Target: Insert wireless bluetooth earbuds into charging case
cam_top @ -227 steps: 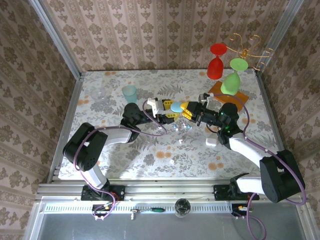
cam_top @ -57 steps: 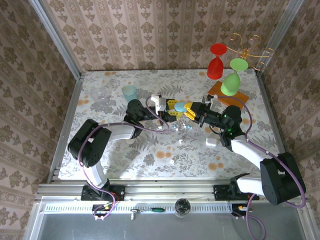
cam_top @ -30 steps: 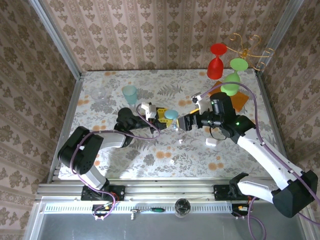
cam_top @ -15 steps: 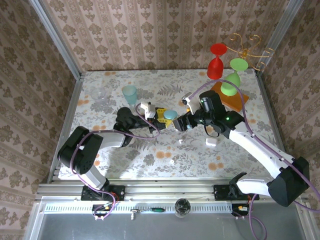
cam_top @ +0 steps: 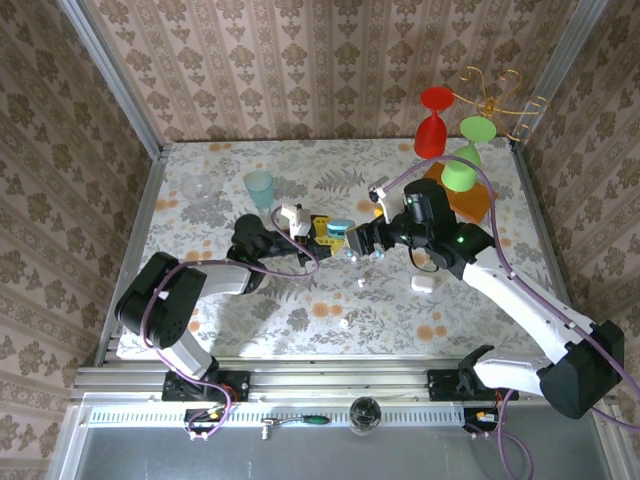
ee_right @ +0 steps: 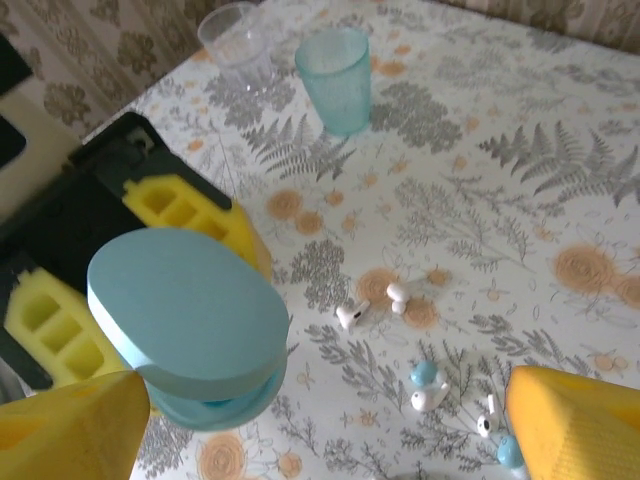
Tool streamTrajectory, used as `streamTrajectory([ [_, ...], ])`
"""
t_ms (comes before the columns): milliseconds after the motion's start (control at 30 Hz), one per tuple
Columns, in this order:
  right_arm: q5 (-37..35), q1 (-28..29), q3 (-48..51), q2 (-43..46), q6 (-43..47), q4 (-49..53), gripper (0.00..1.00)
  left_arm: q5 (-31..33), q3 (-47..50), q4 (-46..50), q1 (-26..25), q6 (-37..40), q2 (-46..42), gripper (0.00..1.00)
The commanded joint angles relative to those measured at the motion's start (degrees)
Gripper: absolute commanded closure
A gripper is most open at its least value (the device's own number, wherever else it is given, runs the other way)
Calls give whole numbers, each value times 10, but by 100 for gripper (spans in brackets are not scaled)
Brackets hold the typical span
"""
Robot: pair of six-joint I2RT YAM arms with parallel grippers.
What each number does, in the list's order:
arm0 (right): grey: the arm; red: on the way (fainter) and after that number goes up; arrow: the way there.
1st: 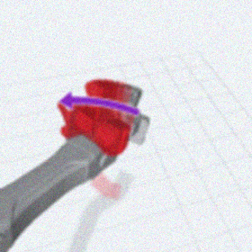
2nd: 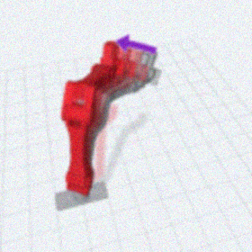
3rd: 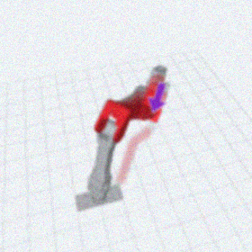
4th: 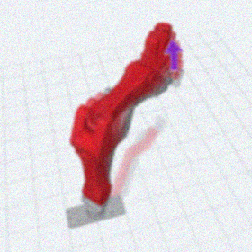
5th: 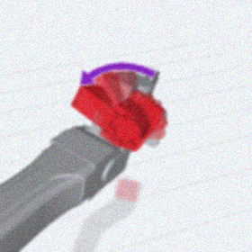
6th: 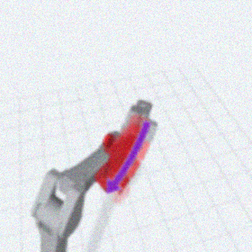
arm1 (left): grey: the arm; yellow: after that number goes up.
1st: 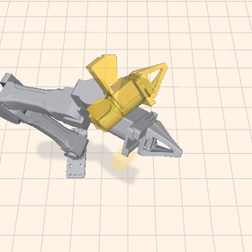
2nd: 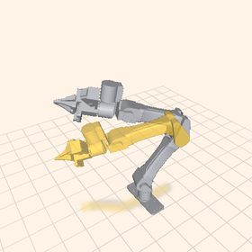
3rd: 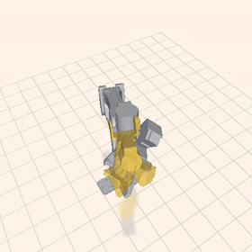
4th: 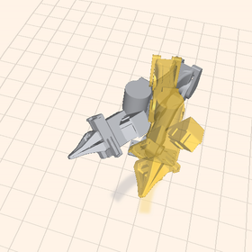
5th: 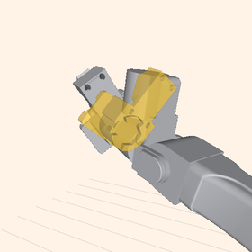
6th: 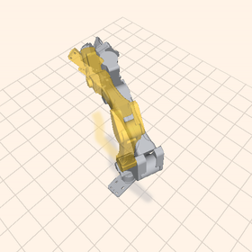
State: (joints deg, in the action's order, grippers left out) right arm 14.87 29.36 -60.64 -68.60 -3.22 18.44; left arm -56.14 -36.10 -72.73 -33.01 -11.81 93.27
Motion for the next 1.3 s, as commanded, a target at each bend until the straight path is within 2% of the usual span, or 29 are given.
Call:
streamTrajectory([
  [0, -17, -6, 3, 11, -12, -29, 7, -25, -10, -17, -6, -4, 1, 71],
  [267, 27, -12, -6, -7, -4, -29, 10, -43, -10, -17, -8, -15, -12, 71],
  [700, 178, -42, -19, -38, 22, -31, 35, -68, -8, -15, -14, -36, -29, 71],
  [867, 204, -42, -20, -48, 46, -35, 56, -67, -9, -15, -17, -37, -31, 71],
  [1033, 223, -42, -13, -47, 47, -52, 65, -66, -10, -15, -17, -37, -28, 71],
  [1100, 225, -42, -12, -45, 45, -53, 62, -65, -10, -15, -17, -37, -26, 71],
  [1167, 220, -43, -8, -39, 43, -59, 50, -64, -10, -16, -17, -36, -24, 71],
  [1267, 219, -48, -2, -26, 35, -66, 39, -56, -9, -17, -15, -37, -23, 71],
])
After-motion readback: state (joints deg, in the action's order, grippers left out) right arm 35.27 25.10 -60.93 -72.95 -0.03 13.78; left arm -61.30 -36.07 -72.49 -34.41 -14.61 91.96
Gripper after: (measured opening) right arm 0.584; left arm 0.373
